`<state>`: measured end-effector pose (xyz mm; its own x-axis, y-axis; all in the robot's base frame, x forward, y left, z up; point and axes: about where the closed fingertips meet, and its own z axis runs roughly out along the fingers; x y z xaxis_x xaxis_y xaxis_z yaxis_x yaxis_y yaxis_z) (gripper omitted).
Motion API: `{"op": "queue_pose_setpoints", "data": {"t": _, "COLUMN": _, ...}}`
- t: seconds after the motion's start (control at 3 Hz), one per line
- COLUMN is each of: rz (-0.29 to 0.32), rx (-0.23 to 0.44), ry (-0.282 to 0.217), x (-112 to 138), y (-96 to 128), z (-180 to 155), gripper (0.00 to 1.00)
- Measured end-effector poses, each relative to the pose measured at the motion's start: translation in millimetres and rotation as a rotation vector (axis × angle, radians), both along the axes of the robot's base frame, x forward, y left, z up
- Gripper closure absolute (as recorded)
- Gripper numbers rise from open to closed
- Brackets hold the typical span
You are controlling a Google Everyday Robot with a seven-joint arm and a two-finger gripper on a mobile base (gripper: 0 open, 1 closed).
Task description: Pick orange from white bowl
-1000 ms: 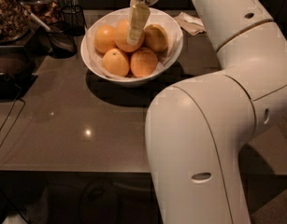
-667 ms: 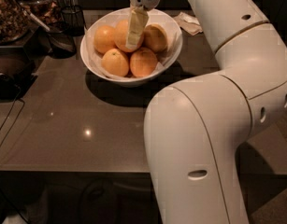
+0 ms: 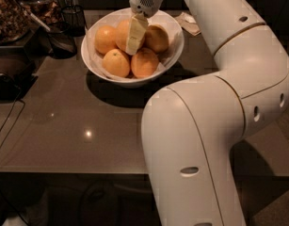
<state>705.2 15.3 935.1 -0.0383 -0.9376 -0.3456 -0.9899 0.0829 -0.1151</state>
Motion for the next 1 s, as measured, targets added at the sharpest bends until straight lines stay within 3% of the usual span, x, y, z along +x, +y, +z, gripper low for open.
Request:
{"op": "queue_pose_setpoints", "data": {"t": 0.33, "rz": 0.003, "rx": 0.001, "ry": 0.014, "x": 1.7, "y": 4.3, "z": -6.1, "gripper": 0.17}}
{"op": "queue_pose_setpoints", "data": {"t": 1.0, "rz": 0.003, "rx": 0.001, "ry": 0.014, "x": 1.7, "y": 4.3, "z": -6.1, "gripper": 0.59}}
